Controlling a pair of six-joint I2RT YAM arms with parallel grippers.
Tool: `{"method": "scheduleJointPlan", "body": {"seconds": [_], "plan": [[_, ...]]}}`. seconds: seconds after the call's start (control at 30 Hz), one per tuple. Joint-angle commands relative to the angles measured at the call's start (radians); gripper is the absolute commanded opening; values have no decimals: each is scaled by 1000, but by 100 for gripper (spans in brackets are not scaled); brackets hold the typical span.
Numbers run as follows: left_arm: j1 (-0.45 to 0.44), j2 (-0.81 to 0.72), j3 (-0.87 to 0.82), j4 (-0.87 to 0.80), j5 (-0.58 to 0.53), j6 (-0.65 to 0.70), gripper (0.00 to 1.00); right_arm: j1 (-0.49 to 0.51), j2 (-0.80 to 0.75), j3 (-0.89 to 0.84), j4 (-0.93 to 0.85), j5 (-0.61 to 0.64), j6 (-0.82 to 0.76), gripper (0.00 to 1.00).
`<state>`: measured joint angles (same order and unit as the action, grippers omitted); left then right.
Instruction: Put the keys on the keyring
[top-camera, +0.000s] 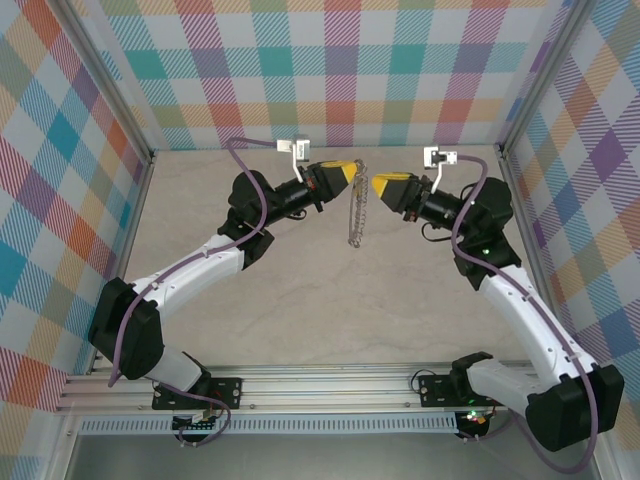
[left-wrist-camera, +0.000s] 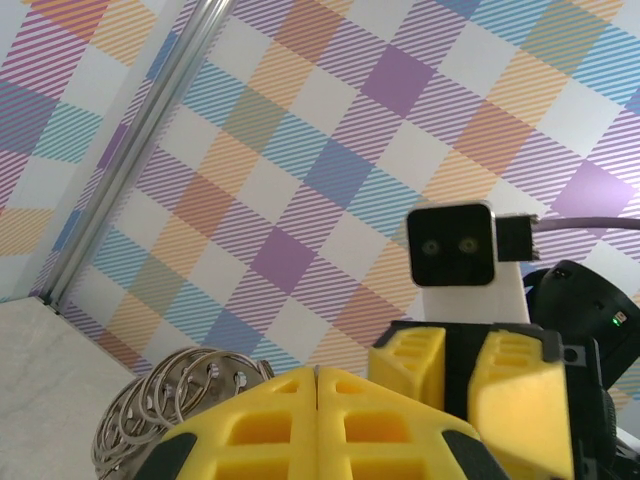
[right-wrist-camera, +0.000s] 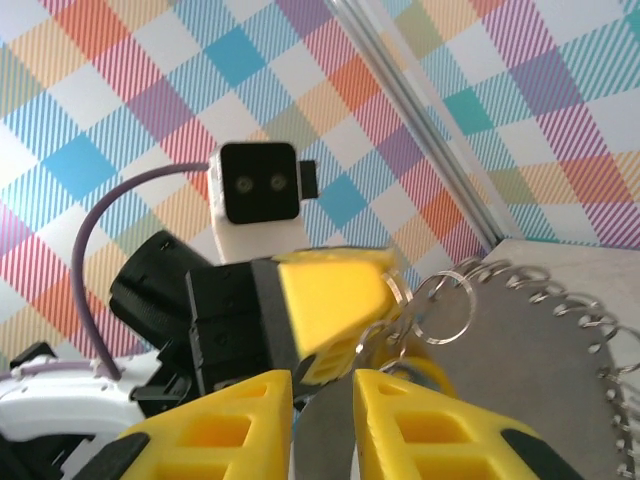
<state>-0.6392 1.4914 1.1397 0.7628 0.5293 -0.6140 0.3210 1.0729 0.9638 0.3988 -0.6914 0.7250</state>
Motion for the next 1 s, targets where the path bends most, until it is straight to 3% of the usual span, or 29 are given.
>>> {"method": "scheduleJointPlan", "body": {"seconds": [0.0,0.5,0.97], "plan": [[-3,-18,33,61,-7,-13,0,-4,52,61,67,23,55,23],[-4,-10,41,66,-2,-22,0,-4,175,121,154,-24,109,18],[-4,5,51,67,0,-26,0,-2,177,106,180,-52,119,19]]}}
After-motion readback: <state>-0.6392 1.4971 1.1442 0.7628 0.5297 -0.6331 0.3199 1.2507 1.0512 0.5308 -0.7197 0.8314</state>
